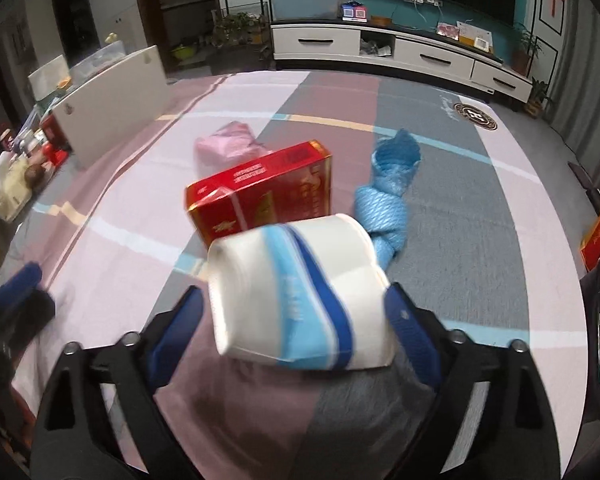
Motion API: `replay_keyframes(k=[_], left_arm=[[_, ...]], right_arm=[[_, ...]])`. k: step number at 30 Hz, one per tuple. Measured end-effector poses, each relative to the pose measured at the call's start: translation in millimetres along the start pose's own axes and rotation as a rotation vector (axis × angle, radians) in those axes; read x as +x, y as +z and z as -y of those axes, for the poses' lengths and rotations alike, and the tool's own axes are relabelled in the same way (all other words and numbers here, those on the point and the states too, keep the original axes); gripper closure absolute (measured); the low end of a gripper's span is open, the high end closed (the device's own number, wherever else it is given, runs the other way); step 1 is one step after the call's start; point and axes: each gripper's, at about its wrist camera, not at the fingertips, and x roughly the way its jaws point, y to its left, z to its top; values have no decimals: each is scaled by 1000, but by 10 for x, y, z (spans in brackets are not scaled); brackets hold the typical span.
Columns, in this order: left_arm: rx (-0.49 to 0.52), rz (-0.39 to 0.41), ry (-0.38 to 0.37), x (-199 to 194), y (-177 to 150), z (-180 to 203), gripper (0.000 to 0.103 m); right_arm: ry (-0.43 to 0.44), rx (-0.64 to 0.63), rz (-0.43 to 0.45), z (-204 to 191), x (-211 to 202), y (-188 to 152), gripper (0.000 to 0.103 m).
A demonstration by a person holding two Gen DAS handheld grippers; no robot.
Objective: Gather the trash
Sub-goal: 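Grasp the white paper cup with the right tool while the left tool grasps the red cigarette pack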
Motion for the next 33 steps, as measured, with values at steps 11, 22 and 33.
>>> replay_keyframes(k=[11, 22, 33], left_arm=[[13, -31, -7, 62, -46, 109, 3], [50, -34, -51, 42, 23, 289, 3], [216, -66, -66, 692, 248, 801, 8]], right_arm=[[20, 28, 25, 172, 40, 67, 21], [104, 99, 137, 338, -339, -12, 55], [380, 385, 217, 1160, -843, -319, 54]])
